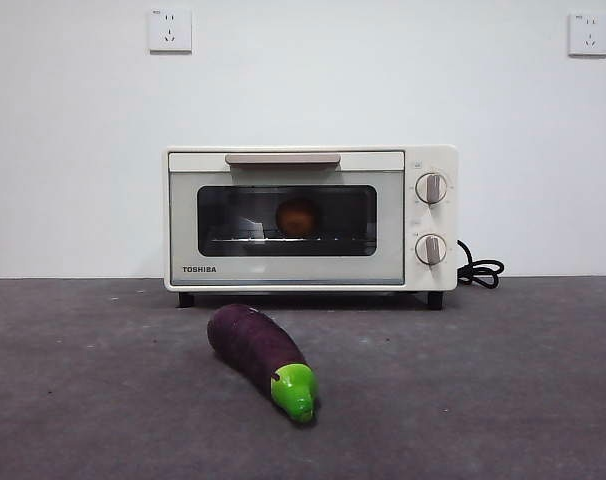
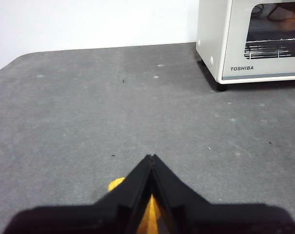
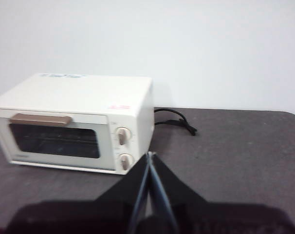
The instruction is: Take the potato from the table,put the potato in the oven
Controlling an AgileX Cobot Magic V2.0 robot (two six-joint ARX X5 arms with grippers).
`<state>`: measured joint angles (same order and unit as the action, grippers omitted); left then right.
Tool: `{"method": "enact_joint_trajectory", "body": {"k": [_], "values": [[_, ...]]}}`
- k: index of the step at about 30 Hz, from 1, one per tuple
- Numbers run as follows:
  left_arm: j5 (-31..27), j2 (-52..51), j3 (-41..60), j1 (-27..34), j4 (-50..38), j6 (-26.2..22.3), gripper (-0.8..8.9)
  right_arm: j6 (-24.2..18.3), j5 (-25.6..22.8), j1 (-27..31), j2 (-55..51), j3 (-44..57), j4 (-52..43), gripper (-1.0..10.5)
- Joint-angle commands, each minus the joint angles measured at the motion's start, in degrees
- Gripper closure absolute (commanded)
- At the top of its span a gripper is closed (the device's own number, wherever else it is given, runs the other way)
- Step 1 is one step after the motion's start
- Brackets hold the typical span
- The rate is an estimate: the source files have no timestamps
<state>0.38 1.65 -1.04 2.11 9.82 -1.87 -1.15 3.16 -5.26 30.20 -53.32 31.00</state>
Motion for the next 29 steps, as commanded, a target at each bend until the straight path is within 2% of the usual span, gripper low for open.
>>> {"method": "enact_joint_trajectory", "body": {"k": [1, 7, 17, 25, 29], "values": [[0.0, 0.0, 0.6, 0.2, -0.3, 0.4, 8.18, -0.6, 0.0, 1.6, -3.7, 8.0, -5.7, 9.5], [0.0, 0.0, 0.6, 0.2, -0.3, 0.4, 8.18, -3.0, -0.2, 4.9, -10.8, 21.5, -13.5, 9.5], [0.0, 0.0, 0.6, 0.2, -0.3, 0.4, 8.18, -3.4, -0.1, 5.0, -21.0, 42.1, -26.2, 9.5], [0.0, 0.0, 0.6, 0.2, -0.3, 0.4, 8.18, -3.4, -0.4, 5.0, -29.9, 51.1, -26.9, 9.5], [0.0, 0.2, 0.6, 0.2, -0.3, 0.4, 8.18, -3.9, -0.6, 5.4, -29.7, 52.5, -25.2, 9.5]]}}
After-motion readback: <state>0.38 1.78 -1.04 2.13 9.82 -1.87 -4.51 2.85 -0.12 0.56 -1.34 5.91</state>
